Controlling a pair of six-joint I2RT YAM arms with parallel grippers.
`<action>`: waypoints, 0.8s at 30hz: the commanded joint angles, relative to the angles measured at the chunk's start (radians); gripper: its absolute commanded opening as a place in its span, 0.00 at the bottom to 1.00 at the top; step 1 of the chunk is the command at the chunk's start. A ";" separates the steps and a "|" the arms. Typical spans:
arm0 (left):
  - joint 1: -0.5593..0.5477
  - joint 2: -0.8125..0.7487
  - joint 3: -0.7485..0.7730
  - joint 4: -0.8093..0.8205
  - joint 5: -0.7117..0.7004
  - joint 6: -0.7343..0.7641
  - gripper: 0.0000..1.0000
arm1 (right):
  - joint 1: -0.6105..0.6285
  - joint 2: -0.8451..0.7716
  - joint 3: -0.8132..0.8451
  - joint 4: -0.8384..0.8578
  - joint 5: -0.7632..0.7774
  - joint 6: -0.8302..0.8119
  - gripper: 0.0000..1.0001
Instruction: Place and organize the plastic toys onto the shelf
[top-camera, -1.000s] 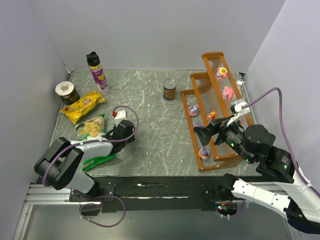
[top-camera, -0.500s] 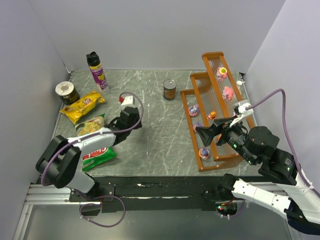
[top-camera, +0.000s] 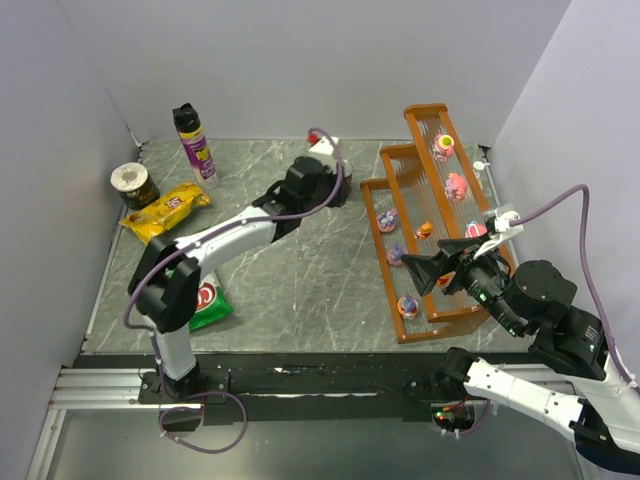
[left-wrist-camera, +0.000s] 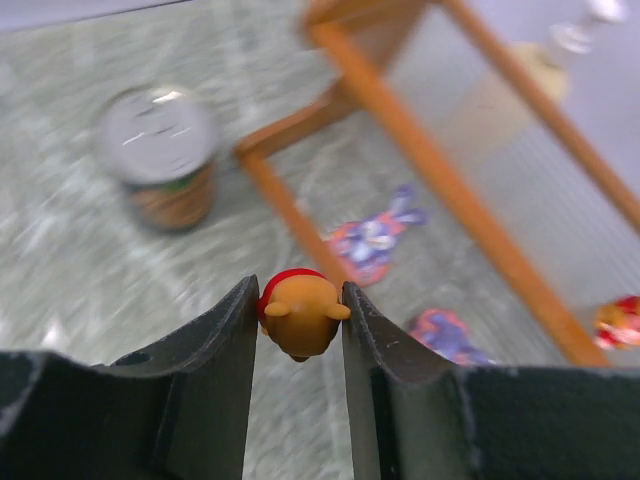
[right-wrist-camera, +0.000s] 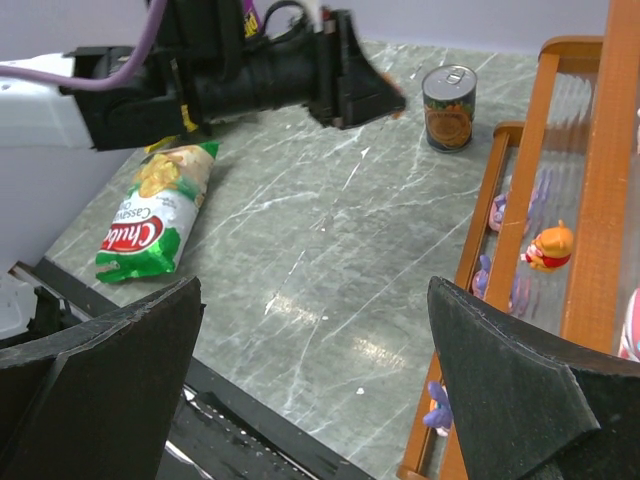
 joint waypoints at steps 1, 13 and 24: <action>-0.041 0.089 0.183 0.016 0.183 0.120 0.04 | 0.000 -0.011 0.055 -0.017 0.026 -0.014 1.00; -0.127 0.359 0.551 -0.019 0.281 0.259 0.11 | 0.002 -0.017 0.086 -0.058 0.044 -0.020 1.00; -0.128 0.464 0.651 -0.022 0.328 0.341 0.14 | 0.002 -0.023 0.088 -0.067 0.055 -0.028 1.00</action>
